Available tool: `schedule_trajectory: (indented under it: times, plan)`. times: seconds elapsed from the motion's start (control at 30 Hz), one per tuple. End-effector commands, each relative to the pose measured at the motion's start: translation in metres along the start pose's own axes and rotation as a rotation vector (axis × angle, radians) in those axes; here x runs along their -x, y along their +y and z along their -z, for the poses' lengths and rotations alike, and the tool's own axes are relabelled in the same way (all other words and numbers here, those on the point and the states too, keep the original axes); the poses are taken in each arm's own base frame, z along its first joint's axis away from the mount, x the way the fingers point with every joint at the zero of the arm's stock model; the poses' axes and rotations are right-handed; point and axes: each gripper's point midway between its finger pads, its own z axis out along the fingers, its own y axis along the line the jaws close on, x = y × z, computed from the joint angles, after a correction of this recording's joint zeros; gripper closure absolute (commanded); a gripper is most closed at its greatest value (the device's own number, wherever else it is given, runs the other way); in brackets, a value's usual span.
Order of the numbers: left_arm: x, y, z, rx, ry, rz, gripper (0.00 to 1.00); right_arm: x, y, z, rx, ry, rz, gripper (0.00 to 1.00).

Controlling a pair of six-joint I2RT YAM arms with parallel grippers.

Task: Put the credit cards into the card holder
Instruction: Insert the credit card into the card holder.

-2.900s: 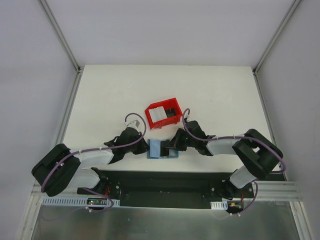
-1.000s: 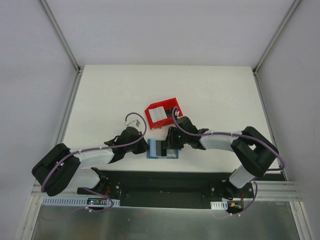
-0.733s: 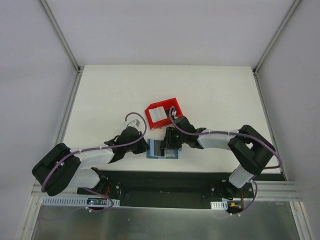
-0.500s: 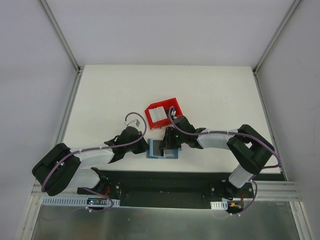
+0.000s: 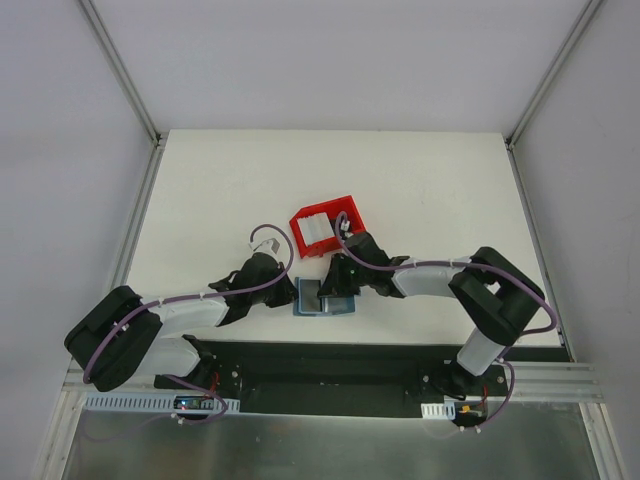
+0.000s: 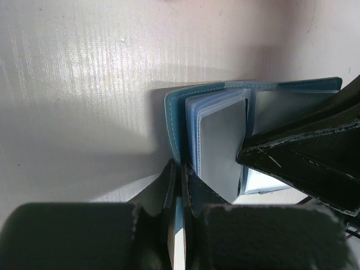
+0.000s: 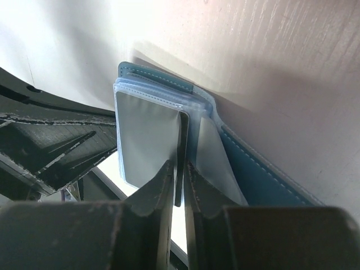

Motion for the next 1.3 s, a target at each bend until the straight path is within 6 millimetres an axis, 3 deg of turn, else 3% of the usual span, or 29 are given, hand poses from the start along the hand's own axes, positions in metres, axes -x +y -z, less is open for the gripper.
schedule_trajectory:
  times: [0.0,0.2,0.4,0.53,0.67,0.9,1.1,1.27]
  plan:
    - [-0.008,0.01,-0.001,0.037,0.037,-0.02,1.0,0.003,0.032,-0.001,0.132,-0.005,0.025,0.85]
    - [-0.005,0.01,0.001,0.038,0.023,-0.022,1.0,0.01,0.012,0.011,0.032,-0.065,0.032,0.82]
    - [-0.001,0.001,0.007,0.009,0.018,-0.039,1.0,0.016,-0.015,0.03,-0.131,-0.11,0.087,0.65]
    - [0.004,-0.009,0.014,-0.03,0.005,-0.058,1.0,0.02,-0.012,0.036,-0.137,-0.12,0.113,0.63]
    - [0.007,-0.019,0.019,-0.064,0.004,-0.088,1.0,0.017,-0.021,0.034,-0.204,-0.066,0.117,0.65]
    - [0.004,-0.018,0.019,-0.057,0.031,-0.097,1.0,0.007,-0.033,0.025,-0.242,-0.017,0.088,0.71]
    - [0.002,-0.015,0.019,-0.052,0.029,-0.091,0.87,0.001,-0.04,0.021,-0.257,0.007,0.082,0.72]
    - [0.004,-0.014,0.02,-0.056,0.022,-0.089,0.86,-0.002,-0.042,0.02,-0.258,0.019,0.08,0.72]
